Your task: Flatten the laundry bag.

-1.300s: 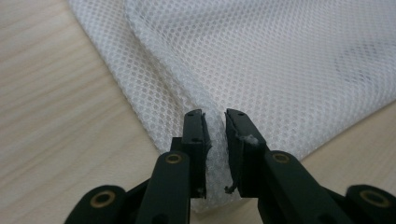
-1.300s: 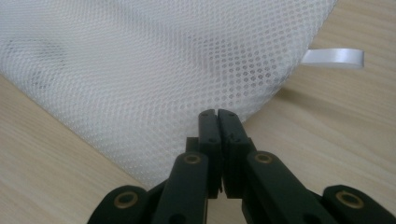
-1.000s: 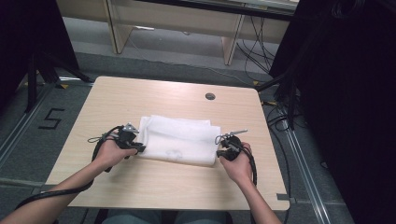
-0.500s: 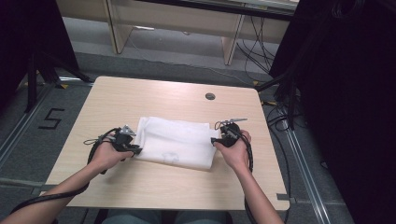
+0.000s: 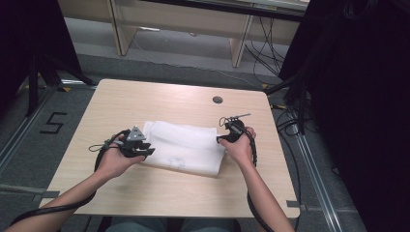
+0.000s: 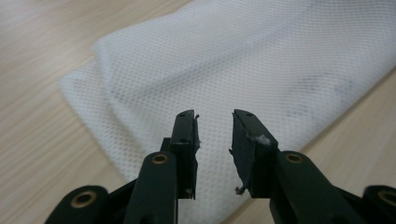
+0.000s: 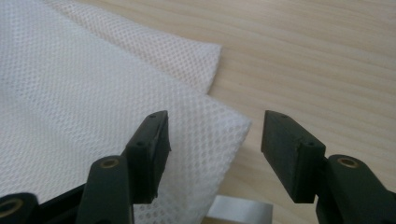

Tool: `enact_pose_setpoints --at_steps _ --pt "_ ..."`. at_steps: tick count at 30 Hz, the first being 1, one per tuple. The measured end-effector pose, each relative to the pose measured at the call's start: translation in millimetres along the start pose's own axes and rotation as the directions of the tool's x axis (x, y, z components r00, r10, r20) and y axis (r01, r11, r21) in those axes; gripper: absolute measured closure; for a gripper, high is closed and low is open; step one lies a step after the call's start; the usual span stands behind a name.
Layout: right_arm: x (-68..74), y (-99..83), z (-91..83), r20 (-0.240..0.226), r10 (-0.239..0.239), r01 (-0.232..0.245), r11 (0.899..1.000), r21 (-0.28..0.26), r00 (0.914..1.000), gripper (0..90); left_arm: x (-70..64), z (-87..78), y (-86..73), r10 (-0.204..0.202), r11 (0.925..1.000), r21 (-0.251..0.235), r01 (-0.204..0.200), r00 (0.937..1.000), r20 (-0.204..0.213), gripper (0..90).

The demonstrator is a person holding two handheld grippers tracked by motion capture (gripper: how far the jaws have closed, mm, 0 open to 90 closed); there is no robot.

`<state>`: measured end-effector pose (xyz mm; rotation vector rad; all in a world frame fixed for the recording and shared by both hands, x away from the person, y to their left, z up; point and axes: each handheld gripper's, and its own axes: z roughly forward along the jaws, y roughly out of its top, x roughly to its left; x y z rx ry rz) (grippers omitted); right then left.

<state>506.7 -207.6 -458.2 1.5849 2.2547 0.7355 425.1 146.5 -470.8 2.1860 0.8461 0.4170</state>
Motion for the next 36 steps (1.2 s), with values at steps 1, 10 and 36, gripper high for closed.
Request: enact_pose_setpoints --at_steps 1,10,36 --pt "0.0 0.0 0.0 0.000 0.000 0.000 1.000 0.000 1.0000 42.6 0.0 0.0 0.0 0.000 1.0000 0.000 0.000 1.0000 0.000 69.9" --pt "-3.4 5.4 15.6 0.010 -0.032 0.032 0.999 0.037 0.9994 52.6 -14.5 24.3 2.6 0.004 0.9985 0.054 -0.011 0.9931 0.118 68.6" --pt "56.9 -17.5 -86.4 -0.267 -0.313 0.253 0.938 -0.236 0.9115 88.0 -22.6 47.1 0.7 0.028 0.9912 0.126 -0.042 0.9928 0.116 74.2"
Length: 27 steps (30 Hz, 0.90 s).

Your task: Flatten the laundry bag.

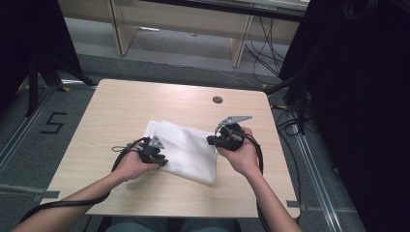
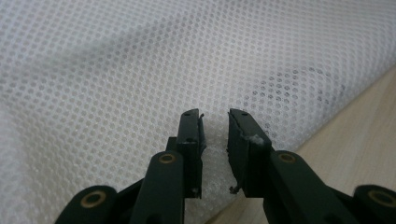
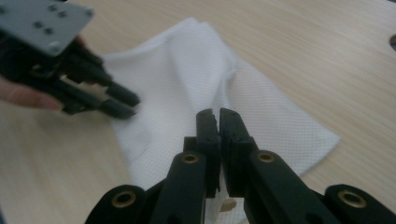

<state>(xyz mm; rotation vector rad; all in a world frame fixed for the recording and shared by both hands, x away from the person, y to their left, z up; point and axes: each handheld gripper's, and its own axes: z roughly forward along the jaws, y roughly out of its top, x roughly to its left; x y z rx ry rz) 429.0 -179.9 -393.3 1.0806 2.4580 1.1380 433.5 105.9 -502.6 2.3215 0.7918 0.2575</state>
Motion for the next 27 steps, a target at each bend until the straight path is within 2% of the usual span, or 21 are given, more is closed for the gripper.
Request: enact_pose_setpoints --at_steps 1,2,3,4,5,6,8,9,10,11,12,13,15,16,18,20,21,22,25,26,27 --pt "14.6 -4.8 -7.5 -0.053 -0.037 0.038 0.999 0.018 0.9979 88.1 -0.2 0.3 -0.3 0.000 1.0000 -0.004 0.000 1.0000 -0.001 74.7" --pt "14.6 -4.8 -7.5 -0.053 -0.037 0.038 0.999 0.018 0.9979 88.1 -0.5 0.3 -0.3 -0.001 1.0000 -0.004 0.001 1.0000 -0.002 74.7" --pt "24.9 -8.5 -10.9 -0.095 -0.061 0.063 0.998 0.019 0.9937 88.1 -0.6 -0.1 -0.3 0.000 1.0000 0.002 0.000 1.0000 -0.006 75.2" --pt "24.9 -8.5 -10.9 -0.095 -0.061 0.063 0.998 0.019 0.9937 88.1 -0.6 -0.1 -0.3 0.000 1.0000 0.002 0.000 1.0000 -0.006 75.4" --pt "36.7 -11.8 -12.2 -0.131 -0.105 0.109 0.994 0.020 0.9857 88.1 -1.3 0.1 -0.7 -0.002 1.0000 -0.001 0.002 0.9998 -0.019 75.5" --pt "40.7 -12.5 -11.2 -0.155 -0.144 0.147 0.989 0.011 0.9774 88.1 -2.3 0.4 -0.9 -0.015 0.9999 -0.002 0.015 0.9999 -0.008 75.6" --pt "51.6 -13.9 -11.0 -0.179 -0.160 0.166 0.986 0.023 0.9708 88.1 -3.0 0.1 -1.5 -0.019 0.9998 -0.005 0.018 0.9997 -0.014 75.7" --pt "51.6 -13.9 -11.0 -0.179 -0.160 0.166 0.986 0.023 0.9708 88.1 -3.0 0.1 -1.5 -0.019 0.9998 -0.005 0.018 0.9997 -0.014 75.7" --pt "61.3 -16.1 -8.5 -0.213 -0.191 0.201 0.979 0.027 0.9581 88.1 -2.9 0.0 -2.7 -0.021 0.9997 -0.013 0.021 0.9997 -0.015 75.7" --pt "61.3 -16.1 -8.5 -0.213 -0.191 0.201 0.979 0.027 0.9581 88.1 -2.9 0.0 -2.7 -0.021 0.9997 -0.013 0.021 0.9997 -0.015 75.7" --pt "71.8 -19.7 -6.6 -0.245 -0.219 0.236 0.971 0.042 0.9446 88.2 -2.8 -0.2 -3.2 -0.022 0.9997 -0.011 0.022 0.9996 -0.016 75.7" --pt "75.2 -21.3 -5.2 -0.263 -0.236 0.256 0.966 0.041 0.9353 88.2 -2.8 -0.2 -3.2 -0.022 0.9997 -0.011 0.022 0.9996 -0.016 75.7" --pt "85.6 -26.7 -3.7 -0.280 -0.242 0.271 0.960 0.067 0.9288 88.1 -2.1 -1.2 -4.3 -0.017 0.9997 -0.018 0.017 0.9998 -0.009 75.6" --pt "85.6 -26.7 -3.7 -0.280 -0.242 0.271 0.960 0.067 0.9288 88.1 -2.2 -1.5 -5.4 -0.019 0.9995 -0.024 0.019 0.9998 -0.011 75.6" --pt "98.7 -35.4 -2.4 -0.286 -0.248 0.284 0.955 0.092 0.9257 88.1 -2.9 -2.0 -7.1 -0.041 0.9987 -0.029 0.041 0.9991 -0.006 75.5" --pt "102.5 -39.0 -3.0 -0.288 -0.252 0.291 0.952 0.098 0.9239 88.1 -1.6 -7.5 -9.0 -0.034 0.9994 -0.012 0.034 0.9994 -0.002 74.7" --pt "104.1 -41.0 -2.4 -0.286 -0.246 0.282 0.955 0.094 0.9263 88.1 -1.6 -7.5 -9.0 -0.034 0.9994 -0.012 0.034 0.9994 -0.002 74.0" --pt "104.7 -42.4 -3.1 -0.296 -0.254 0.294 0.951 0.098 0.9209 88.1 -1.4 -11.0 -10.4 -0.033 0.9994 -0.008 0.033 0.9994 0.000 72.8" --pt "106.1 -45.9 -3.1 -0.294 -0.252 0.294 0.950 0.106 0.9220 88.1 4.4 -29.5 -14.9 -0.029 0.9995 -0.011 0.029 0.9996 -0.002 71.8" --pt "108.2 -50.3 -1.9 -0.305 -0.251 0.297 0.948 0.115 0.9185 88.1 11.2 -46.2 -20.2 -0.058 0.9974 -0.042 0.057 0.9981 -0.020 71.6" --pt "108.2 -50.3 -1.9 -0.305 -0.251 0.297 0.948 0.115 0.9185 88.1 11.2 -46.2 -20.2 -0.058 0.9974 -0.042 0.057 0.9981 -0.020 71.5"
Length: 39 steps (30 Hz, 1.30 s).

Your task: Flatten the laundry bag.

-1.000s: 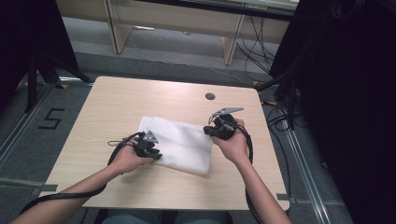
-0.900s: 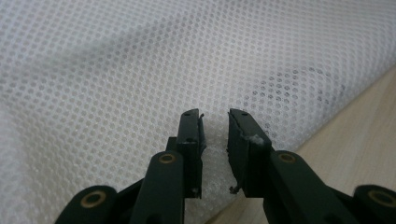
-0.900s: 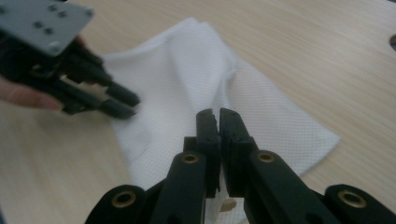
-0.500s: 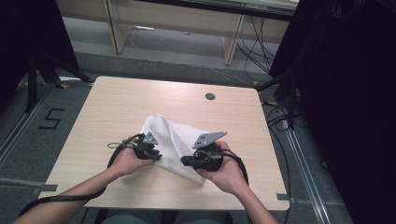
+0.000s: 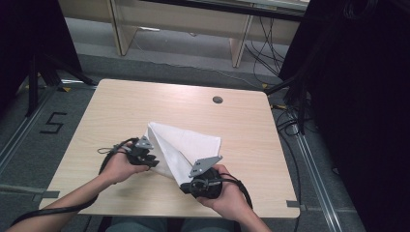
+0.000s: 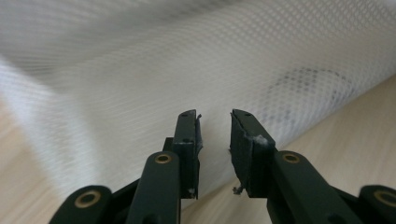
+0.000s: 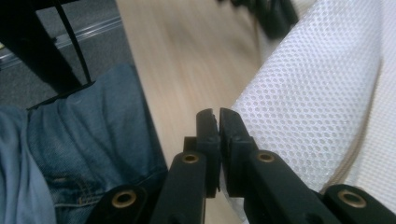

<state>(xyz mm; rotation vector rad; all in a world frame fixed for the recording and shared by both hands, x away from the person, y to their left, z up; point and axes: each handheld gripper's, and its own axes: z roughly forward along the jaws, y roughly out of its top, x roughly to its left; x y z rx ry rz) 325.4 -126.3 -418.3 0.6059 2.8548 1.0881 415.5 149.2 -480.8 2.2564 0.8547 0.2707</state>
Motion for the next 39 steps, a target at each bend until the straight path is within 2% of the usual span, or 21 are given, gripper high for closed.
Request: enact_pose_setpoints --at_steps 1,2,3,4,5,6,8,10,12,15,18,19,25,27,29,30,33,35,36,37,39 --pt "2.7 -3.4 2.2 -0.018 -0.010 0.011 1.000 0.012 0.9998 88.1 5.2 -9.7 -1.9 -0.003 0.9999 -0.010 0.003 1.0000 -0.006 71.3" --pt "3.4 -5.0 4.6 -0.028 -0.026 0.027 1.000 0.009 0.9992 88.1 14.6 -24.1 -6.0 -0.026 0.9990 -0.038 0.025 0.9988 -0.041 71.2" --pt "4.3 -6.1 5.8 -0.028 -0.037 0.037 0.999 0.011 0.9989 88.1 14.6 -24.1 -6.0 -0.026 0.9990 -0.038 0.025 0.9988 -0.041 71.1" --pt "8.1 -8.4 6.5 -0.034 -0.006 0.007 1.000 0.029 0.9994 88.1 24.5 -38.6 -9.5 -0.059 0.9963 -0.066 0.055 0.9961 -0.066 70.9" --pt "7.6 -9.6 8.7 -0.045 -0.038 0.039 0.999 0.018 0.9982 88.1 29.5 -45.4 -10.1 -0.068 0.9951 -0.077 0.062 0.9947 -0.078 70.7" --pt "11.3 -11.6 8.6 -0.049 -0.010 0.012 0.999 0.035 0.9987 88.1 35.9 -53.4 -9.1 -0.073 0.9939 -0.089 0.065 0.9932 -0.091 70.3" --pt "16.6 -15.8 11.2 -0.064 -0.007 0.010 0.999 0.043 0.9979 88.1 40.9 -60.5 -7.2 -0.079 0.9931 -0.094 0.070 0.9922 -0.096 69.3" --pt "18.9 -17.7 11.7 -0.070 -0.001 0.005 0.999 0.045 0.9975 88.1 49.0 -70.8 -0.3 -0.108 0.9856 -0.142 0.092 0.9879 -0.112 68.7" --pt "24.8 -23.1 14.3 -0.097 -0.026 0.031 0.998 0.050 0.9949 88.1 54.7 -78.9 9.2 -0.111 0.9812 -0.171 0.088 0.9851 -0.131 67.8" --pt "30.8 -28.6 12.4 -0.117 -0.014 0.023 0.997 0.076 0.9931 88.1 58.6 -87.5 28.4 -0.121 0.9737 -0.210 0.088 0.9815 -0.149 67.0" --pt "34.1 -34.4 11.7 -0.133 -0.005 0.015 0.997 0.080 0.9911 88.1 56.9 -89.0 42.3 -0.101 0.9726 -0.224 0.061 0.9802 -0.170 64.9" --pt "33.5 -36.1 11.4 -0.137 -0.028 0.040 0.996 0.082 0.9901 88.0 56.9 -89.0 42.3 -0.101 0.9726 -0.224 0.061 0.9802 -0.170 64.1" --pt "36.7 -46.5 8.4 -0.144 -0.012 0.027 0.994 0.107 0.9895 88.0 41.1 -72.6 61.1 -0.036 0.9797 -0.200 0.005 0.9879 -0.151 63.1" --pt "36.6 -50.4 5.4 -0.147 -0.004 0.021 0.994 0.111 0.9891 88.0 30.6 -56.9 67.1 0.029 0.9893 -0.139 -0.045 0.9932 -0.112 60.4" --pt "37.1 -52.9 2.1 -0.138 0.016 0.001 0.992 0.125 0.9903 88.0 25.6 -51.1 68.5 0.044 0.9900 -0.129 -0.058 0.9935 -0.105 60.1" --pt "35.4 -54.0 1.1 -0.140 0.002 0.014 0.993 0.115 0.9902 88.0 17.0 -39.9 71.0 0.072 0.9910 -0.108 -0.080 0.9947 -0.073 60.0" --pt "33.9 -56.1 -0.6 -0.135 -0.002 0.018 0.993 0.115 0.9908 88.0 9.0 -28.9 72.1 0.090 0.9926 -0.077 -0.093 0.9947 -0.050 59.5" --pt "31.7 -59.4 -4.0 -0.117 0.036 -0.021 0.991 0.129 0.9924 88.0 1.1 -12.0 69.8 0.120 0.9927 -0.007 -0.121 0.9926 -0.016 58.0" --pt "30.6 -60.3 -4.2 -0.120 0.044 -0.028 0.991 0.128 0.9918 87.9 1.1 -12.0 69.8 0.120 0.9927 -0.007 -0.121 0.9926 -0.016 57.3" --pt "28.1 -61.1 -5.7 -0.112 0.045 -0.031 0.991 0.130 0.9927 87.9 -1.7 0.0 65.6 0.135 0.9903 0.036 -0.134 0.9909 0.000 57.2" --pt "26.0 -61.6 -6.4 -0.110 0.051 -0.037 0.991 0.125 0.9927 87.9 -2.6 5.0 63.3 0.137 0.9888 0.058 -0.137 0.9905 0.006 57.1"
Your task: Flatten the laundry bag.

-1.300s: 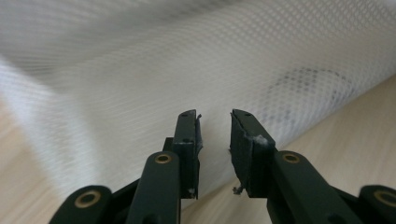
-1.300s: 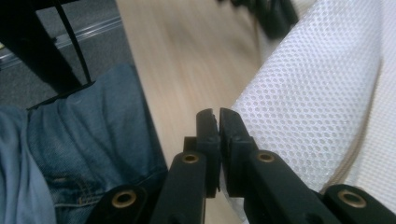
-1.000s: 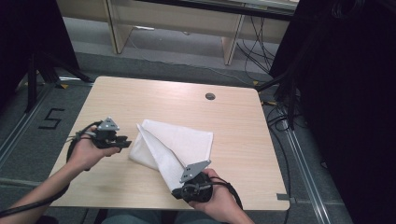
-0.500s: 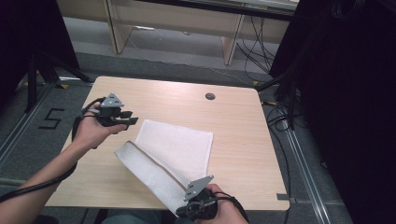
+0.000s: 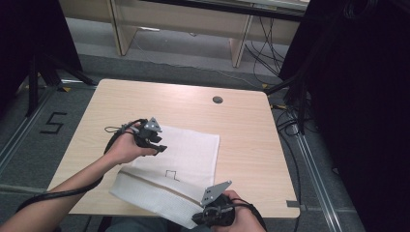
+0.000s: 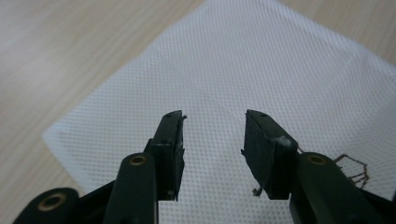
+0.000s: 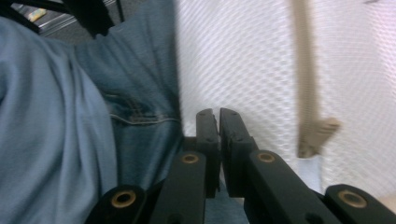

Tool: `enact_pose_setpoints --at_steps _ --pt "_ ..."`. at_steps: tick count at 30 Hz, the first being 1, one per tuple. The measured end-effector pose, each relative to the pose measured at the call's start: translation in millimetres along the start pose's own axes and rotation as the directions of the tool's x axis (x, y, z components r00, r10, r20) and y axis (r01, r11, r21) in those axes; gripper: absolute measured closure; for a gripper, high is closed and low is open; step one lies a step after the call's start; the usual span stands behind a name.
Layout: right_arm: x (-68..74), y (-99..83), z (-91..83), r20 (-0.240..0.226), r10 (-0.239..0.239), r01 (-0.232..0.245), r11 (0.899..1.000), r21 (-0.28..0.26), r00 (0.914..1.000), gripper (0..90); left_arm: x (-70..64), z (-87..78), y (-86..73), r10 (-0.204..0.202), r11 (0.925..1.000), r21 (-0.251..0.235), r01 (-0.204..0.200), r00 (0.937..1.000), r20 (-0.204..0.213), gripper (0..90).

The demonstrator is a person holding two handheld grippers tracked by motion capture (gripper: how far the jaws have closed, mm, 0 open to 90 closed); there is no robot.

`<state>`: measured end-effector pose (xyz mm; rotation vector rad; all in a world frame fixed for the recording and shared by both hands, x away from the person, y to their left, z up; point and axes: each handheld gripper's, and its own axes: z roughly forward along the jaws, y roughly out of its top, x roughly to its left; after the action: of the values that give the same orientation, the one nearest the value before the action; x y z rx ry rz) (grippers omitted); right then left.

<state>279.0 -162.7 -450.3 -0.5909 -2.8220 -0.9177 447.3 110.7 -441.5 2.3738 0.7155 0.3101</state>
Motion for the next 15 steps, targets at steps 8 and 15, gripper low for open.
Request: enact_pose_setpoints --at_steps 8,15 --pt "-14.2 3.5 -7.4 0.057 0.024 -0.023 1.000 -0.009 0.9981 88.0 -7.3 31.3 -17.0 0.004 0.9944 0.105 -0.010 0.9984 0.057 56.9" --pt "-21.1 5.4 -8.9 0.080 0.044 -0.044 0.999 -0.007 0.9959 88.0 -9.7 42.2 -28.3 0.014 0.9905 0.136 -0.020 0.9990 0.042 57.3"
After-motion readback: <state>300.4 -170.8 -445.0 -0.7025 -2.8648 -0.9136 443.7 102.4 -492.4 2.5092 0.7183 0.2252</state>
